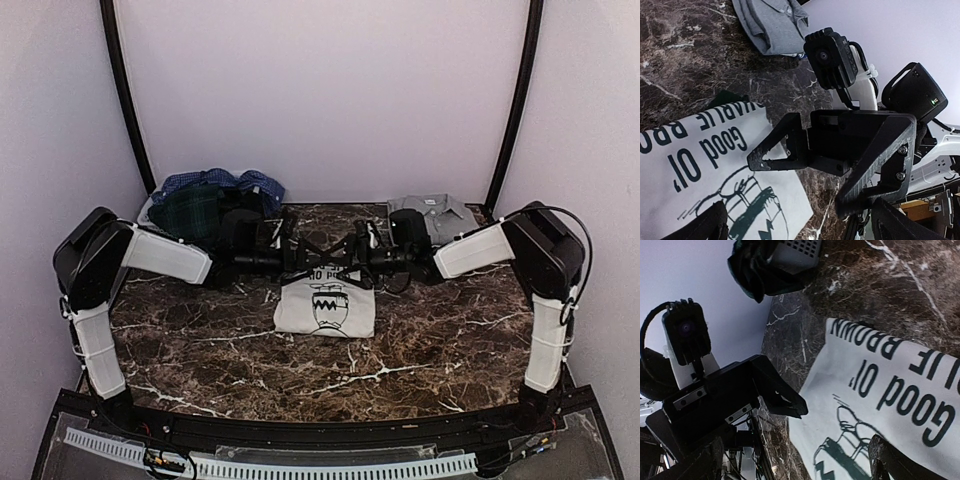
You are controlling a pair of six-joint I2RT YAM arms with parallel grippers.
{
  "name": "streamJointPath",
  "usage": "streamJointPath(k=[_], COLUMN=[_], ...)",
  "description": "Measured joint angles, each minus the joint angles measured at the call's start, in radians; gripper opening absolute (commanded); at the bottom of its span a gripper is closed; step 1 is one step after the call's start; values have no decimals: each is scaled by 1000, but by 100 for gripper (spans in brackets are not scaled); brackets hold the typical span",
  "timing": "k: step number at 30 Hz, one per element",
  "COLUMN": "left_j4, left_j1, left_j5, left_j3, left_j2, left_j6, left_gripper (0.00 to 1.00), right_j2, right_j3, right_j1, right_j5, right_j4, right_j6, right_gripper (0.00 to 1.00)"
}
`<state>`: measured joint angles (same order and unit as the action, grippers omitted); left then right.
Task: Fold and stack the mixed laundry pile
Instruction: Smooth out the square-folded T-shirt at the center of the board, then pick up the square-folded T-shirt from the center of the board.
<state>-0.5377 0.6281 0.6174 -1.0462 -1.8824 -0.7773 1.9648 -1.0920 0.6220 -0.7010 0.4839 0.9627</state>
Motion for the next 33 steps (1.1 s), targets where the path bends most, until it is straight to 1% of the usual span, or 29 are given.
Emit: streamJointPath(k=[4,7,11,15,18,20,21,22,24,25,26,28,29,30,33], left_j4=[4,-21,-39,-5,110,209,251,291,367,404,434,482,499,514,543], left_j1=[-23,-58,-104,-108,-111,-102,-90,-69,-3,44,88,171,204,227,277], left_j5=[-2,21,18,-26,-107,-176,-218,-261,-344,-381,-415,-458,-473,-486,-518], left_j3=[-32,-28,-1,31,74,81,80,79,60,39,15,-36,-53,-67,-108], left_j2=[-117,-159,-166,-123,-23,65,112,164,241,270,286,290,283,270,198], left_j6=[10,7,21,71,141,211,255,313,426,490,552,676,734,787,912], left_gripper=[99,99,99,99,99,99,99,99,93,87,85,76,74,70,65], right_j2=[109,124,121,63,-37,-143,-162,-217,-310,-343,-380,-438,-456,-469,-491], right_j3=[-15,-14,-3,50,116,162,168,187,220,232,247,278,292,307,357], right_j1=[-27,-49,-90,-117,-127,-129,-129,-129,-129,-129,-129,-130,-133,-134,-142], right_j5=[-22,-42,-68,-70,-64,-61,-60,-51,-31,-22,-7,23,34,47,70], right_j4=[-7,-3,0,-30,-93,-144,-151,-173,-217,-234,-255,-295,-314,-331,-363], right_j6=[-7,-24,-59,-90,-114,-133,-137,-145,-161,-167,-172,-180,-181,-181,-179], right_gripper=[97,96,95,94,92,88,87,87,86,86,86,86,86,86,84])
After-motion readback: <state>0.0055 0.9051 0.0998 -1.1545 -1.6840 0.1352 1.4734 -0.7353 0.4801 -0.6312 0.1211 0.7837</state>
